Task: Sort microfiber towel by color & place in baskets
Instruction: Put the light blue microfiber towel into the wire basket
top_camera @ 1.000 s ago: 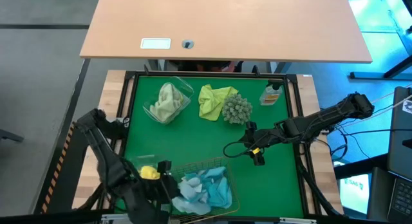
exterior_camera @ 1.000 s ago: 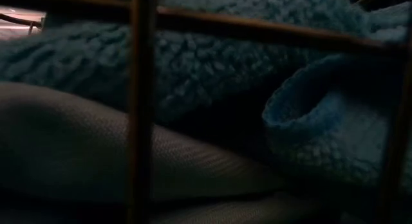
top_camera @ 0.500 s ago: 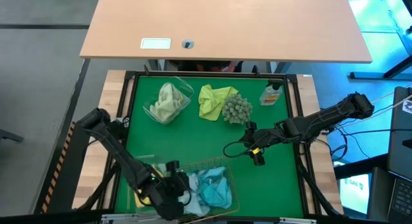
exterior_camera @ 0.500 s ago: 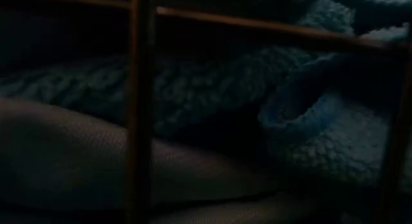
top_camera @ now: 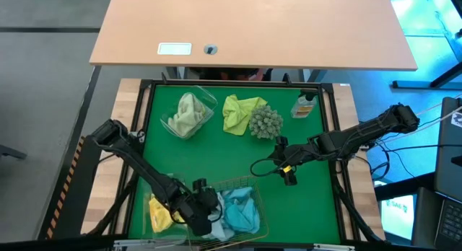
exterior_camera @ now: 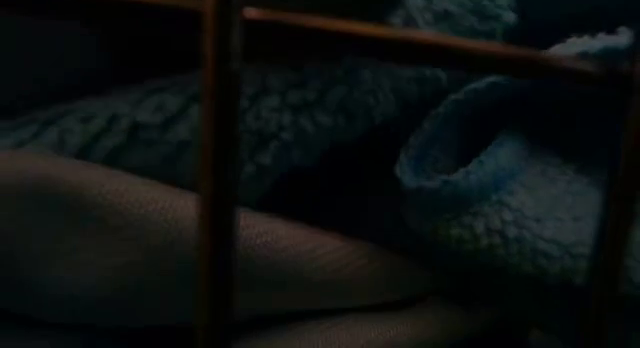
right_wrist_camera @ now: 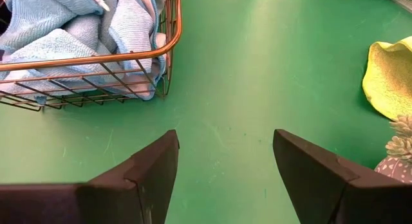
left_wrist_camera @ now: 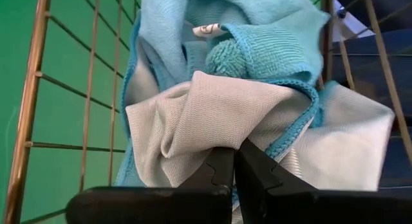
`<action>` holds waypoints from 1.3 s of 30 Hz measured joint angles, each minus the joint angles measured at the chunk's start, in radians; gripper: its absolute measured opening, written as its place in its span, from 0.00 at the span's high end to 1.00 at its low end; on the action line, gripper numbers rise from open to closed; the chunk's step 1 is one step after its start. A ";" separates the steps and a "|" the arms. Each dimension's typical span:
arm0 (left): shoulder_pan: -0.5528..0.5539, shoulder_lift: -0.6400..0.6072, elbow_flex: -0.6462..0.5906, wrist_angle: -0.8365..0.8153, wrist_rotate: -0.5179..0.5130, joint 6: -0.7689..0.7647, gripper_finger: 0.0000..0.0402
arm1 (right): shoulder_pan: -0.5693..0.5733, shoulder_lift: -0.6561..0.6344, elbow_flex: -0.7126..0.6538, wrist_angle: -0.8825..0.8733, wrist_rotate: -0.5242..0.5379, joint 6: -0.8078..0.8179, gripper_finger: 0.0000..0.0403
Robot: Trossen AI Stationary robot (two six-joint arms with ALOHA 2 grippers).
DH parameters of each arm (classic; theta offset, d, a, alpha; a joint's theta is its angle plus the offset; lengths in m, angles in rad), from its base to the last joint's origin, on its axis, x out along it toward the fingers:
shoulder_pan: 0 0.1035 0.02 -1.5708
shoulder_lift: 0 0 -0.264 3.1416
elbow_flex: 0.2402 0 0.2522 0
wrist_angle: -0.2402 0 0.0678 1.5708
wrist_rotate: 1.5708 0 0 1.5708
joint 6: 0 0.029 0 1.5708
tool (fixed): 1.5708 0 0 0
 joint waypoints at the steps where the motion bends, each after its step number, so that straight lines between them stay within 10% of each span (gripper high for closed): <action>1: 0.003 0.000 -0.007 0.006 0.000 0.000 1.00 | 0.000 0.000 0.000 0.000 0.000 0.000 0.37; 39: 0.062 -0.075 -0.030 0.152 -0.001 0.011 0.71 | 0.000 0.000 0.000 0.001 -0.020 0.000 0.37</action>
